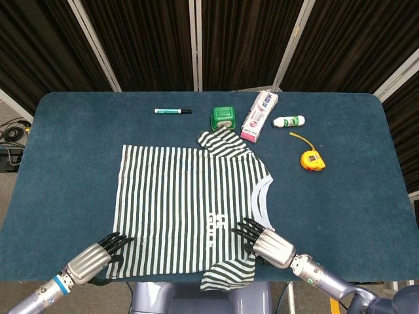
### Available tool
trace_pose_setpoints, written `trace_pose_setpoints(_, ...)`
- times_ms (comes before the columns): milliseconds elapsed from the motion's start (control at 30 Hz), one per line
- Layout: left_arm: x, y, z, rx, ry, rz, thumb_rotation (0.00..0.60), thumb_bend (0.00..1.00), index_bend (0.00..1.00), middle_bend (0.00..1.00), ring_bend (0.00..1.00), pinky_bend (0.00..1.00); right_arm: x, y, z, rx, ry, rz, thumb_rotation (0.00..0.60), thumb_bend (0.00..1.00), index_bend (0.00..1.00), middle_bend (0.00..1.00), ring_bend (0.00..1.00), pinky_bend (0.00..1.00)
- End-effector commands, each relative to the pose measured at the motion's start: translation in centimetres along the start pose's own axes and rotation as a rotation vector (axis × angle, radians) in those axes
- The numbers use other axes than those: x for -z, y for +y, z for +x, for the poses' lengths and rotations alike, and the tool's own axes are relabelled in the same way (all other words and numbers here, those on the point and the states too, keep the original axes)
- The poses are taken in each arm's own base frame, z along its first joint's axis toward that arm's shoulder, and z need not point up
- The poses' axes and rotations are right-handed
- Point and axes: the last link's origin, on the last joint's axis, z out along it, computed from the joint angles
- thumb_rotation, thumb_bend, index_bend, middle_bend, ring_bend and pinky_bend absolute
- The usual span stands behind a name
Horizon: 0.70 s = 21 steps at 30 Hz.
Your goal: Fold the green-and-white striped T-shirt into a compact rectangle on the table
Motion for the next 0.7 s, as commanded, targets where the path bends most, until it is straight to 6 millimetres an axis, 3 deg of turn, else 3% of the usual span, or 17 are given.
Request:
trace_pose_setpoints(33,-0.07,-0.03,-0.05,0.0,-0.003,0.002,0.6,0.24,0.49,0.0,0.0,0.0,0.01,0.03,0.04,0.001,0.001,0.0,0.6,0.43,0.75,0.09,0.0,0.0)
trace_pose_setpoints(167,-0.06,0.08,0.22,0.009,0.004,-0.005,0.6,0.28,0.49,0.0,0.0,0.0,-0.01,0.08,0.22,0.002,0.004,-0.001,0.6,0.43,0.75,0.09,0.0,0.0)
trace_pose_setpoints(700,-0.25,0.08,0.37,0.005,0.0,0.002,0.6,0.28,0.5,0.0,0.0,0.0,-0.24,-0.07,0.33,0.006,0.002,0.002,0.6,0.43,0.75,0.09,0.0,0.0)
